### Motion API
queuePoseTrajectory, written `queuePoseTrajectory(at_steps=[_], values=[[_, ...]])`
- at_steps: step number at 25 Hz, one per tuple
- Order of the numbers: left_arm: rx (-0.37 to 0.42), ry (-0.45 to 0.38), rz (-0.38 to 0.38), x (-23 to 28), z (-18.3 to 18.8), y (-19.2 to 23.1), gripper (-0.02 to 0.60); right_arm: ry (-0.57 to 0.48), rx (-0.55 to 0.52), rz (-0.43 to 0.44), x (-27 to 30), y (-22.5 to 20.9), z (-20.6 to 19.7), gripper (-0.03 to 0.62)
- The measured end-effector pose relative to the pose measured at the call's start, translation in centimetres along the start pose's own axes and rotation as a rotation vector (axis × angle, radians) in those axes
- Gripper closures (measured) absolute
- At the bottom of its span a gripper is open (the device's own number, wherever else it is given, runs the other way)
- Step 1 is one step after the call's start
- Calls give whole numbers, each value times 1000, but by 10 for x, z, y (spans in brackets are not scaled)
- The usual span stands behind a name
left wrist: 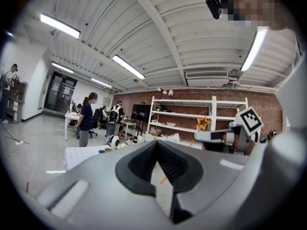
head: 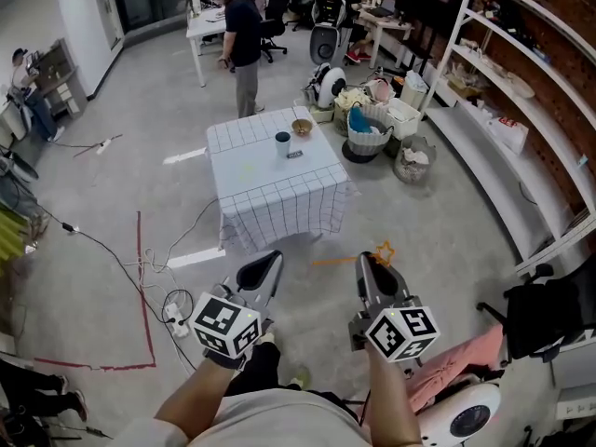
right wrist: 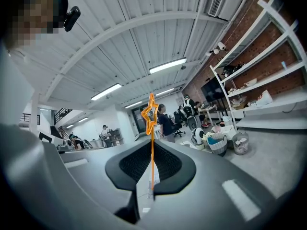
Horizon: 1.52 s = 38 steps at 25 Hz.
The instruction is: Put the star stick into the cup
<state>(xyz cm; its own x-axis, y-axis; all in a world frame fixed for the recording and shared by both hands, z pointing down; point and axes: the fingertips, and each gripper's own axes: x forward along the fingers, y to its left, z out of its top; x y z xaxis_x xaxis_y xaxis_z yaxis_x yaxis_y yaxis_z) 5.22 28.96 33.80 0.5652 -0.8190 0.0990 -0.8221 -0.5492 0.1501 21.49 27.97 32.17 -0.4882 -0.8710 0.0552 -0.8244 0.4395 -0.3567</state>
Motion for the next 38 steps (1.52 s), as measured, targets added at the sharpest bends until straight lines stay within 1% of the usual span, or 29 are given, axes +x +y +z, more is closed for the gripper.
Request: queuePoseTrajectory(at_steps=[7, 13, 20, 29, 35, 38], values=[[-6, 1, -23, 44, 6, 64, 575, 14, -15, -31, 73, -7, 1, 566], [-13, 9, -53, 86, 15, 130, 575, 9, -25, -61, 144, -6, 7, 566], [-4, 5, -86, 121, 24, 185, 575, -6, -32, -91, 202, -6, 10, 566], [-14, 10, -88, 156, 24, 227, 575, 11, -35, -79, 263, -14, 9, 566], [-23, 13, -56, 178, 21, 267, 575, 28, -35, -35, 320, -15, 5, 566], [-30, -5, -30, 208, 26, 287, 575, 39, -35, -6, 356, -35, 11, 566]])
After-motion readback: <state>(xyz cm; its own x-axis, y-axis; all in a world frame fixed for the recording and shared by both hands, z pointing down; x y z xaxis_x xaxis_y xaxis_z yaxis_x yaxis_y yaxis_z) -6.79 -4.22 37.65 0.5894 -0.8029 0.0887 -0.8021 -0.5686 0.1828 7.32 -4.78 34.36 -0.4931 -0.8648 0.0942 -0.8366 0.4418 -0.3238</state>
